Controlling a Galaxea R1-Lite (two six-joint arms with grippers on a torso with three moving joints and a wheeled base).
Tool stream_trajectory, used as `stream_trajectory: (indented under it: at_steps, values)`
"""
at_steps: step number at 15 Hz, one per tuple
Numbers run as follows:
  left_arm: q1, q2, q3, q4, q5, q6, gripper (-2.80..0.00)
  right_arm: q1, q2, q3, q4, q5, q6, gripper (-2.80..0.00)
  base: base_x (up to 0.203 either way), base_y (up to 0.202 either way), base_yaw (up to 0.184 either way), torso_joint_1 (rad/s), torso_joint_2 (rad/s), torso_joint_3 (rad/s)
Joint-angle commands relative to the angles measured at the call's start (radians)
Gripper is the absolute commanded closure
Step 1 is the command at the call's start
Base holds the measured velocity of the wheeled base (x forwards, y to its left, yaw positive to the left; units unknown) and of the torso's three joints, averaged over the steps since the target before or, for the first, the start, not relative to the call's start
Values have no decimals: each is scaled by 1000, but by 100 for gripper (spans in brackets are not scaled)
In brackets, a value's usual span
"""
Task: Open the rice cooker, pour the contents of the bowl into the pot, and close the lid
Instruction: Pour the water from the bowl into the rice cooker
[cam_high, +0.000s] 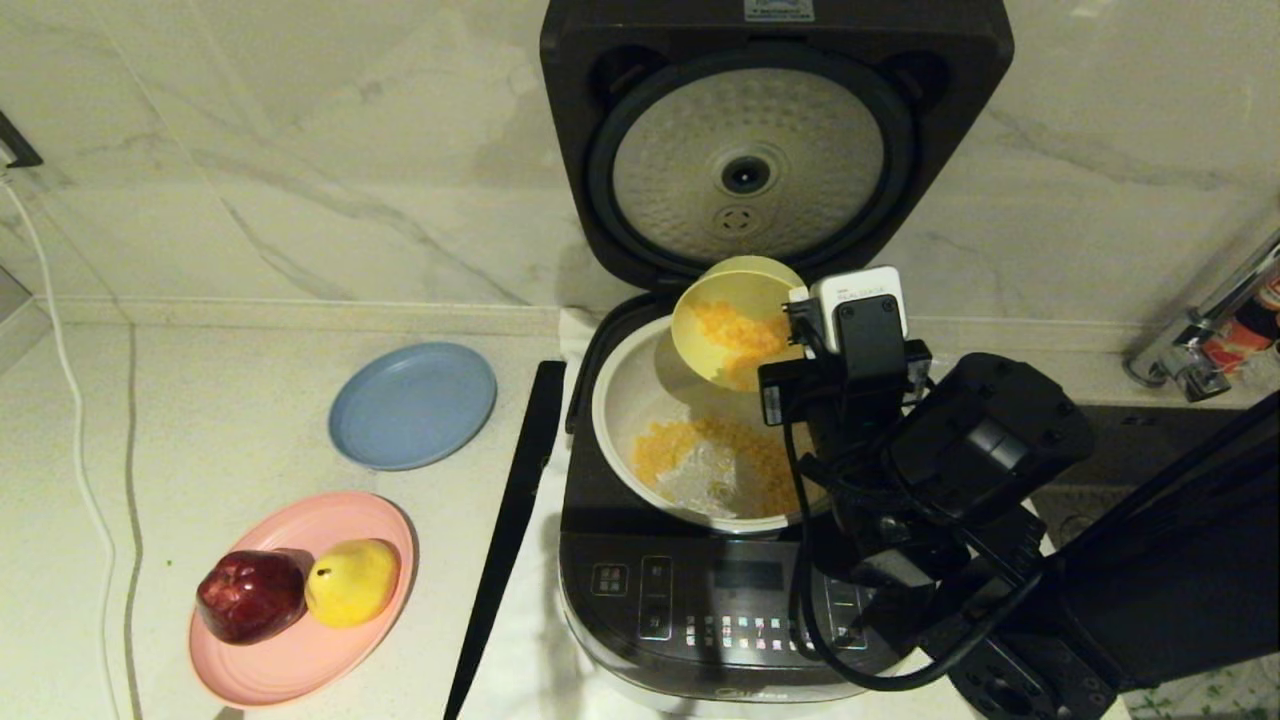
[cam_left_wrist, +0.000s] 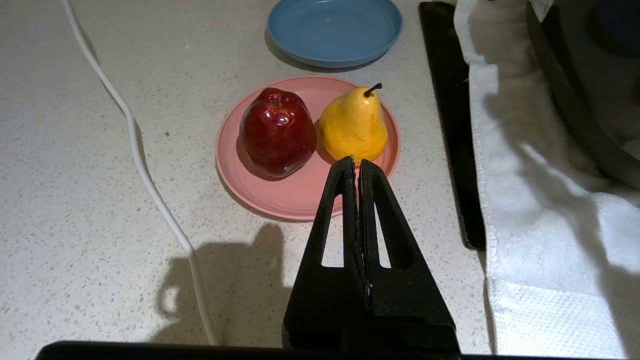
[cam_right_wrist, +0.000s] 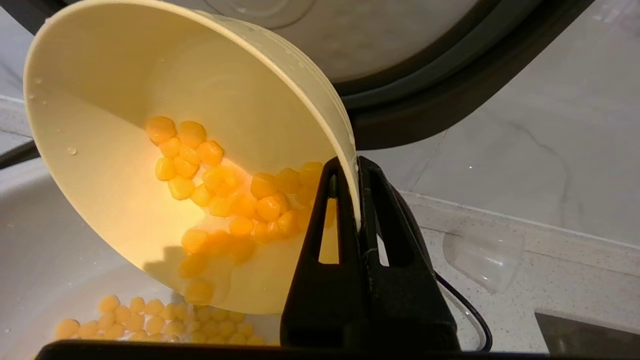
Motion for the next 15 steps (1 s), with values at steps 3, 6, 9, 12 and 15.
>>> stream_trajectory:
  at_steps: [3,6,9,12,15]
  values:
    - [0,1,8,-1,0,0,0,1,-13,11,-8,-4,6,0,0,0,0,0,0,0]
    - [0,1,8,-1,0,0,0,1,-34,4,-8,-4,1,0,0,0,0,0,0,0]
    - [0,1,8,-1,0,0,0,1,-40,5,-8,-4,-3,0,0,0,0,0,0,0]
    - [0,1,8,-1,1,0,0,25,-49,16,-8,-6,-1,0,0,0,0,0,0,0]
    - [0,1,8,-1,0,0,0,32,-17,45,-8,-8,25,0,0,0,0,0,0,0]
